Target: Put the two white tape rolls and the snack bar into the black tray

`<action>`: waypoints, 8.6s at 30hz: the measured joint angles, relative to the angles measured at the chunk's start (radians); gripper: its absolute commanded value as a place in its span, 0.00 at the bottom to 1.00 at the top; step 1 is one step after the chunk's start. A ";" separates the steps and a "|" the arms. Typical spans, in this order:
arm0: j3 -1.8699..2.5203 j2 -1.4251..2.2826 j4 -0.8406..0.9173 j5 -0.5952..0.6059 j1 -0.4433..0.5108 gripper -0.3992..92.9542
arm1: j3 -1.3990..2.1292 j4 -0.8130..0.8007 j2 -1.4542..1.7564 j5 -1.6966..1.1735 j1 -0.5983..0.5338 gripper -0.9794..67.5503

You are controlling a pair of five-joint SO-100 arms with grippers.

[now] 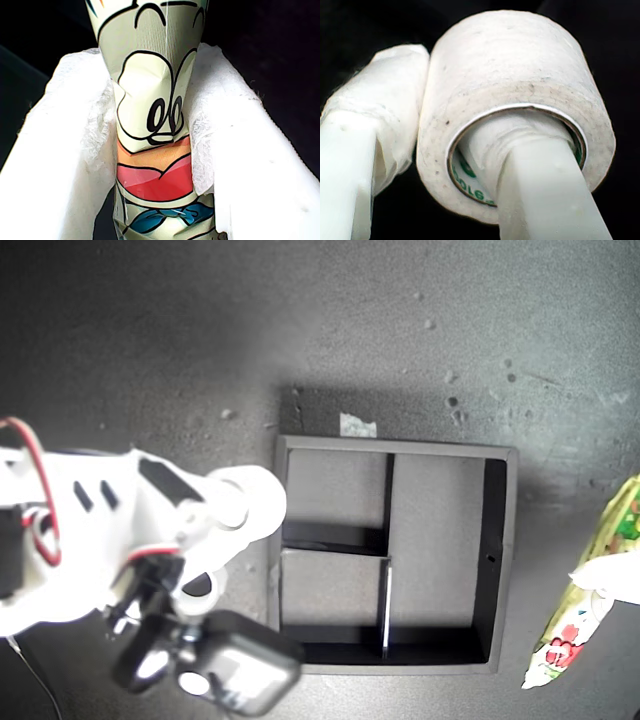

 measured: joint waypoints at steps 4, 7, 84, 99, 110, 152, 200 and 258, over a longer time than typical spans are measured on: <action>-0.170 -0.198 0.038 0.017 -0.005 0.01 | -0.052 -0.060 -0.138 -0.072 0.028 0.01; -0.371 -0.373 0.137 0.021 -0.009 0.01 | -0.094 -0.086 -0.201 -0.103 0.032 0.01; 0.453 0.531 0.308 -0.492 0.155 0.15 | -0.529 0.199 -0.396 -0.115 0.123 0.29; 0.518 0.117 -0.107 -0.537 0.442 0.19 | -0.761 0.606 -0.396 0.296 0.268 0.24; 0.379 -0.091 -0.158 -0.520 0.456 0.19 | -0.744 0.621 -0.396 0.342 0.239 0.23; -1.175 -0.765 0.561 0.077 0.023 0.00 | 0.580 0.437 0.715 0.739 0.212 0.01; -0.761 -0.314 0.565 0.135 -0.152 0.01 | 1.215 0.078 1.080 0.765 0.296 0.01; 1.769 1.718 0.103 -0.249 -0.063 0.01 | 1.215 0.245 1.095 0.867 0.311 0.01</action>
